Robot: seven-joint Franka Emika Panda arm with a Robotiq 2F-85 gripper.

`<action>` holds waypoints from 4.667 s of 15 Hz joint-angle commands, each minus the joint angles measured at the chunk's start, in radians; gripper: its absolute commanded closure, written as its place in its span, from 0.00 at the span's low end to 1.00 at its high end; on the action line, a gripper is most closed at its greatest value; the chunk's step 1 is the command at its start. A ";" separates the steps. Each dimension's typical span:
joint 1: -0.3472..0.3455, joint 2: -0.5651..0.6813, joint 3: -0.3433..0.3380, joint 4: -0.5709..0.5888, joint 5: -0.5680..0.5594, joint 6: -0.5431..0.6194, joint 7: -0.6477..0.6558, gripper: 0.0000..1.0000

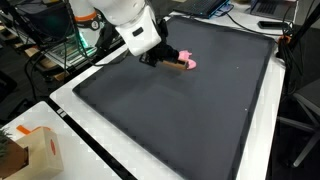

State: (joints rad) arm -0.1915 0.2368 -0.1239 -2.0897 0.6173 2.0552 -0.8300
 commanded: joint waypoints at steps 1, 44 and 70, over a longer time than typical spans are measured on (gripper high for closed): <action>-0.016 0.008 0.016 0.019 0.014 -0.016 0.030 0.75; 0.313 -0.215 0.244 0.040 -0.758 -0.019 0.763 0.50; 0.666 0.183 0.365 0.467 -1.308 -0.438 1.345 0.75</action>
State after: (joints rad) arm 0.4290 0.3508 0.2615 -1.7070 -0.6591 1.6849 0.4647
